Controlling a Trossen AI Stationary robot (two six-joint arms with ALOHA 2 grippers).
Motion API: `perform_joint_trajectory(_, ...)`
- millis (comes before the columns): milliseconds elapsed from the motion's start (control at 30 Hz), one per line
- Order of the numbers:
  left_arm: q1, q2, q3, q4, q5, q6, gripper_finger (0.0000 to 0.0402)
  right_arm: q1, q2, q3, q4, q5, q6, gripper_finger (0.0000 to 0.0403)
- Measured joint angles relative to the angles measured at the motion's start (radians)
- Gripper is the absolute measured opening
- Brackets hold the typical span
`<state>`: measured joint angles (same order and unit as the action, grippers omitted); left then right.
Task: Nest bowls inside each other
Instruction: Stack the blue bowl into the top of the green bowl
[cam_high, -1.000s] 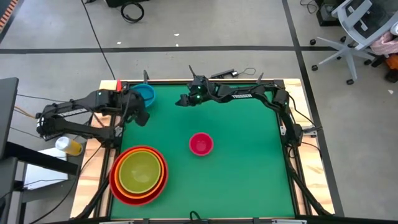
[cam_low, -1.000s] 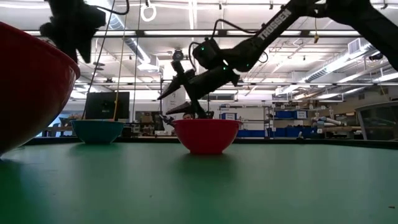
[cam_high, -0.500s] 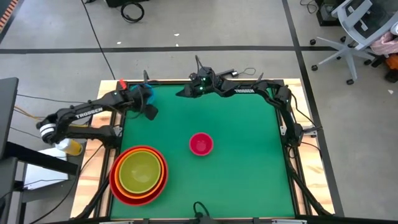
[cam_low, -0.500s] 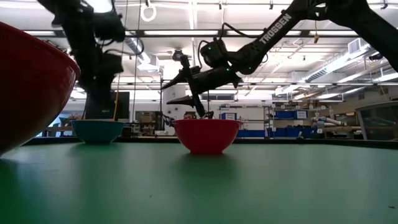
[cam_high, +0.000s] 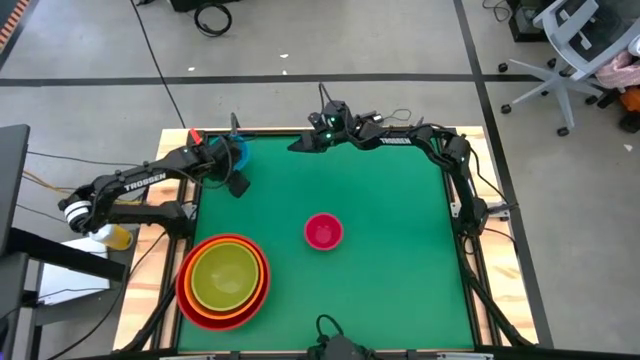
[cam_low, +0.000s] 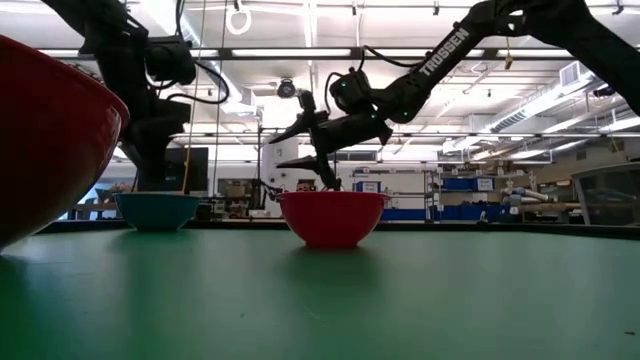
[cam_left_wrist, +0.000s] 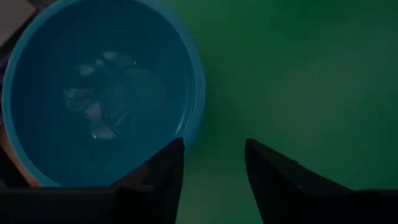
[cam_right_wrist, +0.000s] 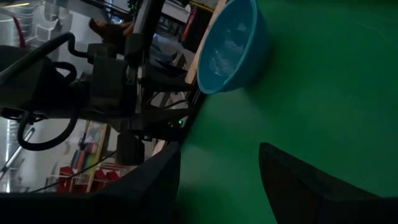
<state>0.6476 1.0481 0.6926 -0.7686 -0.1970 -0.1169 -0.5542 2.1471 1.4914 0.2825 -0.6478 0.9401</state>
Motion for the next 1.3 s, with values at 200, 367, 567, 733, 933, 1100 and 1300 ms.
perform_joint_trajectory(200,0.0,0.0,0.0,0.011,-0.001,0.086,0.0167,-0.008,0.0,0.0,0.0,-0.037,0.0,0.022)
perform_joint_trajectory(367,0.0,0.016,0.0,0.018,-0.001,0.106,0.0166,-0.008,0.0,0.0,0.002,-0.061,0.0,0.022)
perform_joint_trajectory(567,0.002,0.107,0.0,0.032,0.001,0.112,0.0166,-0.006,0.0,0.0,0.009,-0.075,-0.002,0.022)
perform_joint_trajectory(733,0.006,0.194,0.0,0.071,-0.008,0.107,0.0166,-0.006,0.0,0.0,0.009,-0.094,-0.023,0.022)
perform_joint_trajectory(933,0.018,0.256,0.0,0.09,-0.02,0.07,0.0133,-0.006,0.0,0.0,0.008,-0.126,-0.027,0.022)
perform_joint_trajectory(1100,0.016,0.253,0.009,0.078,-0.027,0.001,0.0097,-0.006,0.0,0.0,0.008,-0.15,-0.027,0.022)
perform_joint_trajectory(1300,0.004,0.245,0.099,0.012,-0.034,-0.027,0.0081,-0.006,0.0,0.0,0.005,-0.144,-0.027,0.022)
